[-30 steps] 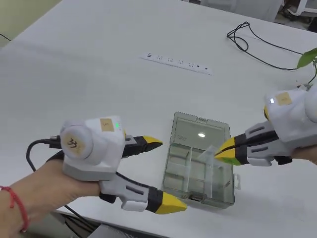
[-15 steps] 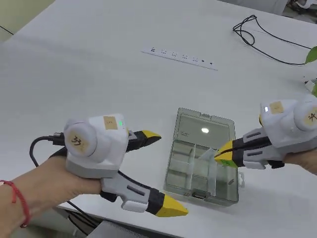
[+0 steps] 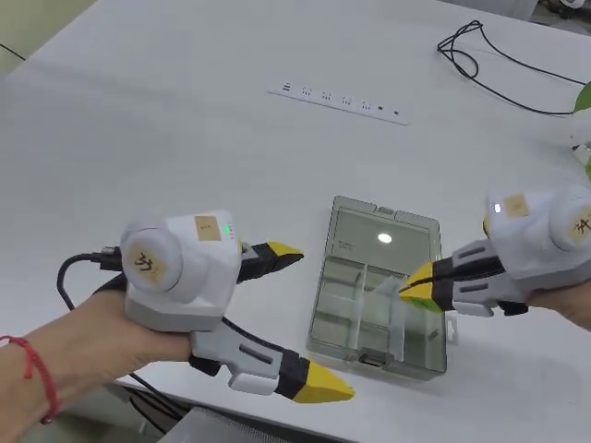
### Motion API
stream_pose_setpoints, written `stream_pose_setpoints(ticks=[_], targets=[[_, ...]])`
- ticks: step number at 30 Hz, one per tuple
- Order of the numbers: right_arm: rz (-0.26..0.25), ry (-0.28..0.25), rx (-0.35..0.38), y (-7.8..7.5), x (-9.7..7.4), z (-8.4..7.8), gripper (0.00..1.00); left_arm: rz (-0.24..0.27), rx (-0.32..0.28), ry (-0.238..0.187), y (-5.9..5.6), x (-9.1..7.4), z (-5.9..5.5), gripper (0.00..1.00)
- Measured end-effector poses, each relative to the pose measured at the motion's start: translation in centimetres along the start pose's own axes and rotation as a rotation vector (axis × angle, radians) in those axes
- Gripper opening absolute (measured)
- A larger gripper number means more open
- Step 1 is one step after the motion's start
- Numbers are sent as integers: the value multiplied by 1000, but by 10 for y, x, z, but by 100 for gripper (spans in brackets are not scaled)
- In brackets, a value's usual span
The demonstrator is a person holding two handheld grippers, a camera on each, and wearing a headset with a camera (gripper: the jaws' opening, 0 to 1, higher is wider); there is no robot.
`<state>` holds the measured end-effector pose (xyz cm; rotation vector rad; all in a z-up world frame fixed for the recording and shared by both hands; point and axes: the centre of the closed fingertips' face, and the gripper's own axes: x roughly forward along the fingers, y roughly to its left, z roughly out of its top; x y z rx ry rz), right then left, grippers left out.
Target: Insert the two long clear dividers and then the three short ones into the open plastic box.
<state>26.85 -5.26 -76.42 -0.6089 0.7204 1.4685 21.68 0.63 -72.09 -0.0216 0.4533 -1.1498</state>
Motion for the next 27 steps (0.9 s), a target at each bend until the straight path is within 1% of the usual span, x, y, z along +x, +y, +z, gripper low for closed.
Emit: stream_pose_setpoints(ticks=[1, 3, 5, 8, 12, 17, 20, 27], targets=[[7, 2, -27, 3, 2, 0, 2, 0, 0, 0, 0, 0, 0, 99], [2, 7, -43, 4, 5, 0, 2, -2, -3, 2, -1, 0, -1, 99], [2, -1, -44, -1, 5, -2, 2, -2, -3, 0, -1, 0, 0, 99], [4, -1, -40, 1, 6, 0, 2, -4, -2, 0, -1, 0, 0, 99], [6, 11, -45, 2, 8, 0, 2, -3, -5, -1, -1, 0, 0, 99], [7, 48, -54, 0, 16, -5, 2, -1, -6, 5, 0, -1, -2, 99], [8, 71, -43, -3, 21, -9, 2, -1, -7, 3, 1, -2, -2, 99], [9, 141, -61, -4, 33, -20, 2, 0, -11, 6, 2, -3, -4, 99]])
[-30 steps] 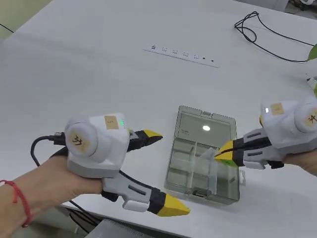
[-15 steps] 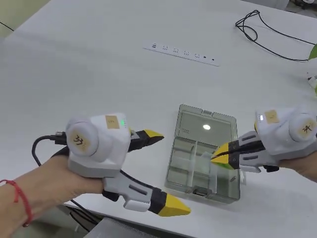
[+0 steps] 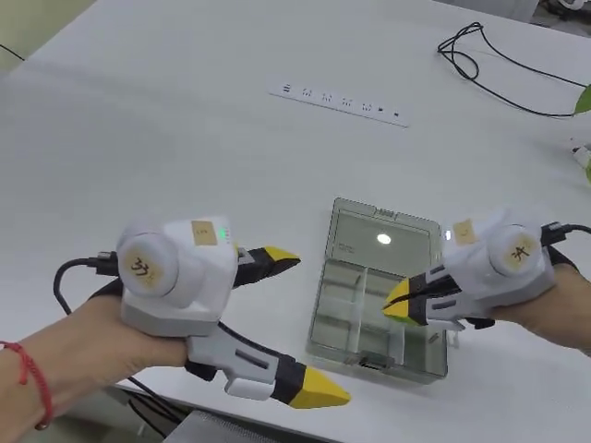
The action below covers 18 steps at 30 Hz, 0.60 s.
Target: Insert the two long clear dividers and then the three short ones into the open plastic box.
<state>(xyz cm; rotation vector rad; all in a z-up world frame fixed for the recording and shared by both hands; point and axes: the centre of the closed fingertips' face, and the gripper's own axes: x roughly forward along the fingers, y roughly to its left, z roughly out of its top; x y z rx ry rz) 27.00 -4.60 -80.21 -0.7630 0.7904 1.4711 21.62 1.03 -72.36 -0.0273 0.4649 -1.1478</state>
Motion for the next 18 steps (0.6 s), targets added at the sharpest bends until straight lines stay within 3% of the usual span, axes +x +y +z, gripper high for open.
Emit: stream_pose_setpoints(ticks=[18], targets=[[2, 90, -52, 1, 15, -12, 2, 5, -4, 1, 5, -2, -2, 99]])
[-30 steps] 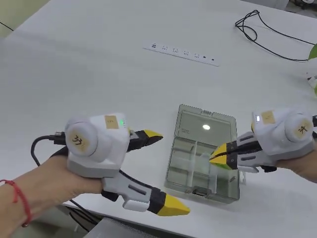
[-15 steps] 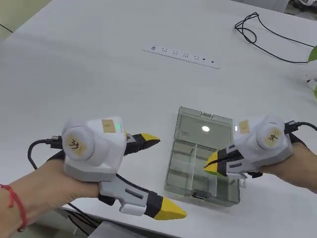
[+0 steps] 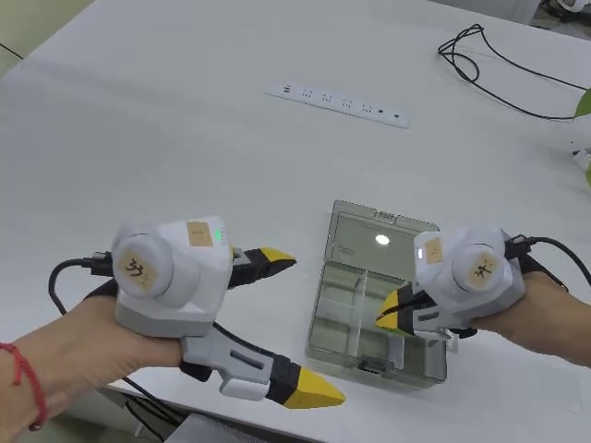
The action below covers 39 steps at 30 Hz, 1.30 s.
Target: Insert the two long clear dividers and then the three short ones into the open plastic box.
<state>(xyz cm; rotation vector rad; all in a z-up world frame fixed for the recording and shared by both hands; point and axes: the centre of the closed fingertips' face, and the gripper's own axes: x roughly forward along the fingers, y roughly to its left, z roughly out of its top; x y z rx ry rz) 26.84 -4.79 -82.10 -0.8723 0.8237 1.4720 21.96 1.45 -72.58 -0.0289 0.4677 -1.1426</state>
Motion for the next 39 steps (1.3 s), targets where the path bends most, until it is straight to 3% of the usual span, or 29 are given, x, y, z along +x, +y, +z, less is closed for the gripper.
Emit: stream_pose_setpoints(ticks=[7, 16, 39], targets=[[-2, -4, -3, 0, 0, 0, 3, 2, -1, 4, 1, -1, -1, 99], [-10, -45, 70, 0, -5, 5, 8, 8, 10, 14, 2, -3, -2, 100], [-100, -223, 238, -7, -67, 11, 27, 29, 9, 32, 3, -11, -5, 100]])
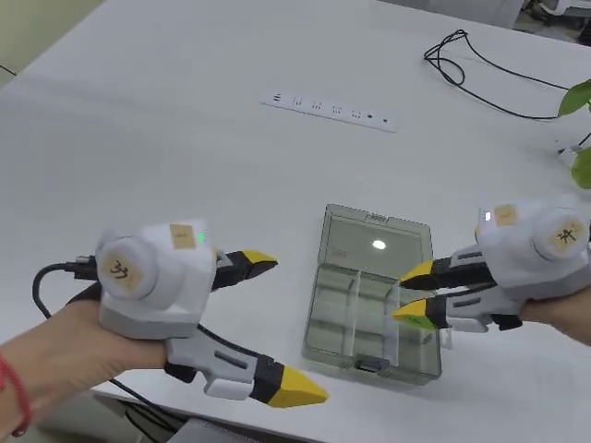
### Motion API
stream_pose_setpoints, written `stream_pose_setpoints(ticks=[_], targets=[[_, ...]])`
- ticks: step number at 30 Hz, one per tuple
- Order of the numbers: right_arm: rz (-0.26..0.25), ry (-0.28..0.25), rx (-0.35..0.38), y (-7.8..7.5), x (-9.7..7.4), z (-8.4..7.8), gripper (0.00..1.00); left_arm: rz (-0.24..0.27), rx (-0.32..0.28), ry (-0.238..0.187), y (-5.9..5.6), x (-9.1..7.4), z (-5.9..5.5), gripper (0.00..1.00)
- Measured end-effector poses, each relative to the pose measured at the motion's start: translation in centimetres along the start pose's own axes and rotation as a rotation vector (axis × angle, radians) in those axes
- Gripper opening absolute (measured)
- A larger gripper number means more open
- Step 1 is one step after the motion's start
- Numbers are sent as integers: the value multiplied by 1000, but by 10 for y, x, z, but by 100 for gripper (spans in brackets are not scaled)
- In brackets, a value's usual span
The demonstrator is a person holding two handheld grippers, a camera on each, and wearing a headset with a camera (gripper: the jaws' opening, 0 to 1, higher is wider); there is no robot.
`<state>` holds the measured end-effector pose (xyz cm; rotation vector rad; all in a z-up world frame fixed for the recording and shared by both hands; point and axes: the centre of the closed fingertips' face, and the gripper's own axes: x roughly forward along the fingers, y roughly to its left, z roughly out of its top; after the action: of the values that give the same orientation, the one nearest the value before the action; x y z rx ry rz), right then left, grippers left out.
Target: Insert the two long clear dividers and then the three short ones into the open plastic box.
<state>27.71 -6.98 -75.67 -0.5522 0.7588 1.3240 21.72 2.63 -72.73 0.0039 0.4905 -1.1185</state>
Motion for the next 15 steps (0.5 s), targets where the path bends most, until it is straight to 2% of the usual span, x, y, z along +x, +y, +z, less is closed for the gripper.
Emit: stream_pose_setpoints(ticks=[6, 15], targets=[[-20, -7, 9, 1, -16, -7, 33, 5, 1, 6, 0, -2, -1, 100], [-48, 26, 19, 3, -44, -30, 39, 10, -1, 8, -1, -4, -2, 100]])
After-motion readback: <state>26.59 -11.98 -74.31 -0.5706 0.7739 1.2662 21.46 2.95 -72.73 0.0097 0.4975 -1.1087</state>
